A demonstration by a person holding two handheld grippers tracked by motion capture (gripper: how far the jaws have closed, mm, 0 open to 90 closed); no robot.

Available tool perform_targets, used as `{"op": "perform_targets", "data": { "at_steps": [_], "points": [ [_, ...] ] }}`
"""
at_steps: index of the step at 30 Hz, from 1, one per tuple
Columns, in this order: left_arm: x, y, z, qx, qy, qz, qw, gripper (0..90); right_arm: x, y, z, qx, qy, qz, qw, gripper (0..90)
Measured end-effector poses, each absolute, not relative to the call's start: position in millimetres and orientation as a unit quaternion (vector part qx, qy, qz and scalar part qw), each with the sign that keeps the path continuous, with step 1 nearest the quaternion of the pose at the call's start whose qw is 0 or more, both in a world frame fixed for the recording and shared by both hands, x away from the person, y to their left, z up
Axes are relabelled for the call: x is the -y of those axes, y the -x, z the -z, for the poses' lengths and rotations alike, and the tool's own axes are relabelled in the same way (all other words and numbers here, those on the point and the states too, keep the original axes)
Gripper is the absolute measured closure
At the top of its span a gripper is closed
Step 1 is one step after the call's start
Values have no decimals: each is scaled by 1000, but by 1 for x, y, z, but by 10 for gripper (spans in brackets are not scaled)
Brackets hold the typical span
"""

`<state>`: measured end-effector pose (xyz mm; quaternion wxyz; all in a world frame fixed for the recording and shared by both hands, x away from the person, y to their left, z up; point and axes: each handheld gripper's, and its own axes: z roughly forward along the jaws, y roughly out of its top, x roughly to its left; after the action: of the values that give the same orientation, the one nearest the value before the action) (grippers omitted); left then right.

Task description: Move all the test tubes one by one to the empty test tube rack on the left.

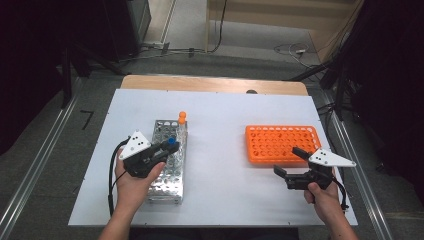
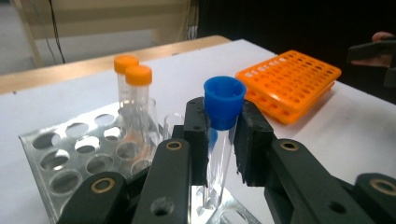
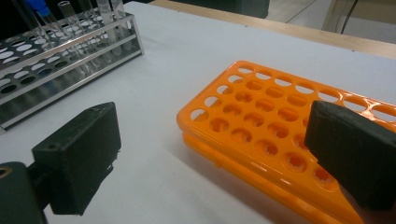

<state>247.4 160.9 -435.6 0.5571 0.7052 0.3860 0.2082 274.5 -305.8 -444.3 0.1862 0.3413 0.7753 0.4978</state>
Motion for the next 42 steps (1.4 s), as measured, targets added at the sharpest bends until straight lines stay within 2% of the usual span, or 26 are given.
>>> {"op": "perform_targets", "data": {
  "at_steps": [14, 18, 21, 26, 29, 31, 35, 42],
  "points": [
    [-161, -240, 436, -400, -701, -236, 542, 722, 306, -274, 444, -779, -334, -497, 186, 24],
    [-163, -242, 439, -404, -699, -231, 542, 717, 305, -274, 446, -783, -327, -496, 184, 24],
    [-164, -244, 439, -403, -701, -218, 547, 681, 305, -275, 447, -784, -328, -494, 183, 24],
    [-164, -246, 440, -396, -700, -203, 558, 504, 305, -275, 447, -785, -327, -492, 184, 24],
    [-161, -246, 439, -393, -707, -203, 553, 315, 305, -275, 447, -786, -324, -493, 186, 24],
    [-158, -245, 438, -387, -710, -202, 553, 234, 305, -275, 447, -786, -324, -492, 187, 24],
    [-155, -244, 436, -369, -719, -191, 558, 117, 305, -275, 447, -786, -324, -493, 186, 24],
    [-156, -243, 435, -348, -722, -173, 573, 3, 308, -276, 448, -783, -325, -496, 187, 24]
  ]
}}
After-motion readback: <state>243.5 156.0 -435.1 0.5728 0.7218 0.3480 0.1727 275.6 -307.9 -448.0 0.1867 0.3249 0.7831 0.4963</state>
